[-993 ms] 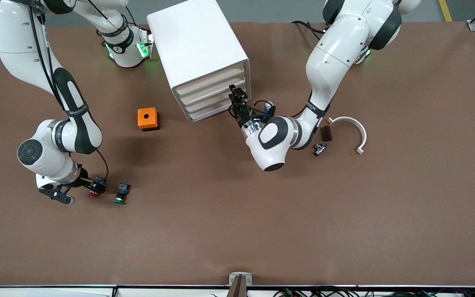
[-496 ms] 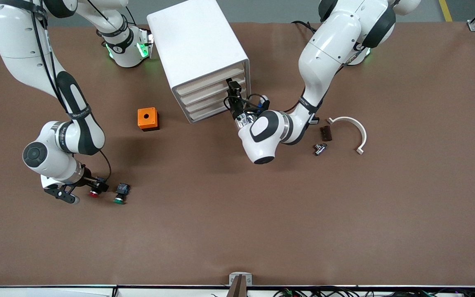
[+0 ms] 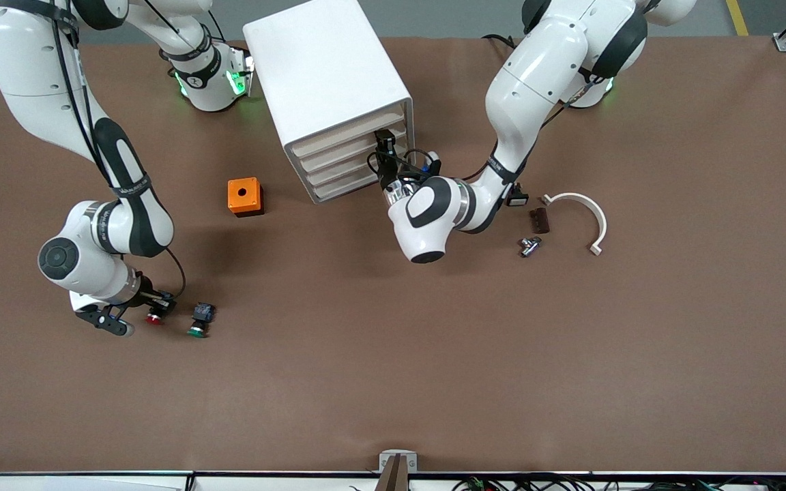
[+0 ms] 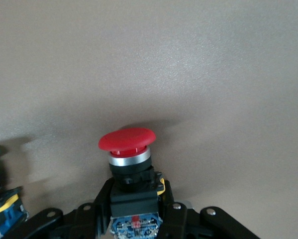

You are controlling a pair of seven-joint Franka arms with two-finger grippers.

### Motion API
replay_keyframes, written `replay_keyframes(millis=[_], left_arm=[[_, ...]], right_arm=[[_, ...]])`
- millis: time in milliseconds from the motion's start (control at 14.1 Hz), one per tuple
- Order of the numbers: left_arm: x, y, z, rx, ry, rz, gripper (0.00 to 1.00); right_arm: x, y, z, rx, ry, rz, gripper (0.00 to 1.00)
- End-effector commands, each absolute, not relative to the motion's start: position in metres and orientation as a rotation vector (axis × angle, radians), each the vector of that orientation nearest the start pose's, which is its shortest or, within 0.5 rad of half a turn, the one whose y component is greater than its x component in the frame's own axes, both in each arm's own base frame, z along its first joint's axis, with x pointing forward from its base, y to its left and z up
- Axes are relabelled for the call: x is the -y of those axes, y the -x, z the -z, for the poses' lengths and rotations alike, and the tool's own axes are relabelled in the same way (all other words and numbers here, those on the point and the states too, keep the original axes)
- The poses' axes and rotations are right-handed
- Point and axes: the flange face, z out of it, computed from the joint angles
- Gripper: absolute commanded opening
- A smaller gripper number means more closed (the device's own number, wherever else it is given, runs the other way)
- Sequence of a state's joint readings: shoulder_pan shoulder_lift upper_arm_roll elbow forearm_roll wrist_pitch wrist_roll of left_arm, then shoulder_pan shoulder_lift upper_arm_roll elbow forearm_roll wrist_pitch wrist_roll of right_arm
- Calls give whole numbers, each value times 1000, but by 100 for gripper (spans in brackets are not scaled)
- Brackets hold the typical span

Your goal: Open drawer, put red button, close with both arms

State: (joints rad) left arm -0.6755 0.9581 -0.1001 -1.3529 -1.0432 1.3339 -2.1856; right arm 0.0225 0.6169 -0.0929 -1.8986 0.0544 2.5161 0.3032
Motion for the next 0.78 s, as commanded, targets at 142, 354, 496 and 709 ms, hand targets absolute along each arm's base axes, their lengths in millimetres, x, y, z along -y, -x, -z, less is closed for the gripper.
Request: replay_keyframes(millis=[142, 354, 496, 709], left_arm=[[522, -402, -174, 1491, 1256, -1433, 17], [514, -411, -170, 1512, 1240, -1438, 13], [508, -419, -169, 1525, 1231, -1444, 12], [496, -433, -168, 1554, 1215, -1455, 12]], right_arm=[[26, -628, -193, -677, 3084, -87, 0], [-24, -627, -220, -765, 3066, -115, 0], [-55, -624, -244, -847, 3047, -132, 0], [-105, -612, -283, -973, 2997, -141, 0]])
